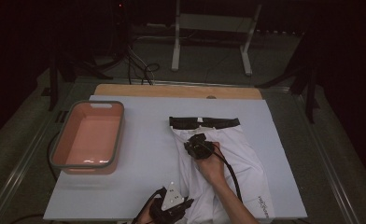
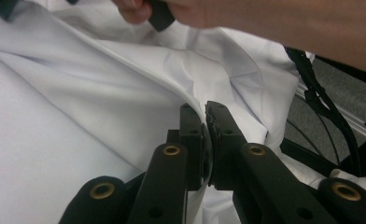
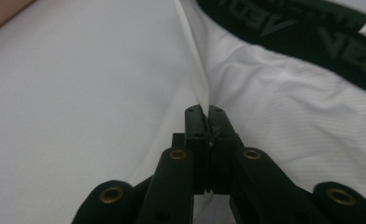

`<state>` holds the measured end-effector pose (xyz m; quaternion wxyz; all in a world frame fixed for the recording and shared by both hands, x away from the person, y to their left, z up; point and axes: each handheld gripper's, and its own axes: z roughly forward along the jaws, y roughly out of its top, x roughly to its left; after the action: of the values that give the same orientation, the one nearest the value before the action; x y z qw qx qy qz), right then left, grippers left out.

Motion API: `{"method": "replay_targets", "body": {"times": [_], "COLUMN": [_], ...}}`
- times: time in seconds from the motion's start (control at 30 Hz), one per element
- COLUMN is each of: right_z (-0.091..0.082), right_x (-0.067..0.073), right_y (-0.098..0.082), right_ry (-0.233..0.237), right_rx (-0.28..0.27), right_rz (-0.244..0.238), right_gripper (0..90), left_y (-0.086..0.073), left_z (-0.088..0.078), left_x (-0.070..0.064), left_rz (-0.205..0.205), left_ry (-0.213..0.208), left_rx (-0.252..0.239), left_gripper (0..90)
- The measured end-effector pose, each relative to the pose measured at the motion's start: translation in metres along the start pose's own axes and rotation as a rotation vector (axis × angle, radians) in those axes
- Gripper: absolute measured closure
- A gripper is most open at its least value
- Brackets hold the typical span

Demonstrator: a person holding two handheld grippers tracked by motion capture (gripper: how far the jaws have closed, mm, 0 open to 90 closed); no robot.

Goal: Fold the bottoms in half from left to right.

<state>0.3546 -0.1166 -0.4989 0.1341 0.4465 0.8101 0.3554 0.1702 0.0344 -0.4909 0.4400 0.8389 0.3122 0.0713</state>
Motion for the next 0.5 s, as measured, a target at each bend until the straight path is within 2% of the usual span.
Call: {"method": "replay_targets", "body": {"times": [0.13,0.5], "right_z": [-0.009,-0.031], "right_x": [-0.010,-0.043], "right_y": [0.001,-0.005], "right_ry": [-0.013,-0.043], "right_rx": [-0.020,-0.052], "right_rz": [0.036,0.097], "right_gripper": [89.2,89.2], "left_y": [0.000,0.002], "left_z": [0.002,0.005], "left_x": [-0.001,-0.003], "left_rz": [0.005,0.004], "left_ry": [-0.005,-0.026], "left_rx": [0.006,0.009], "left_gripper": [85.9,85.6]}}
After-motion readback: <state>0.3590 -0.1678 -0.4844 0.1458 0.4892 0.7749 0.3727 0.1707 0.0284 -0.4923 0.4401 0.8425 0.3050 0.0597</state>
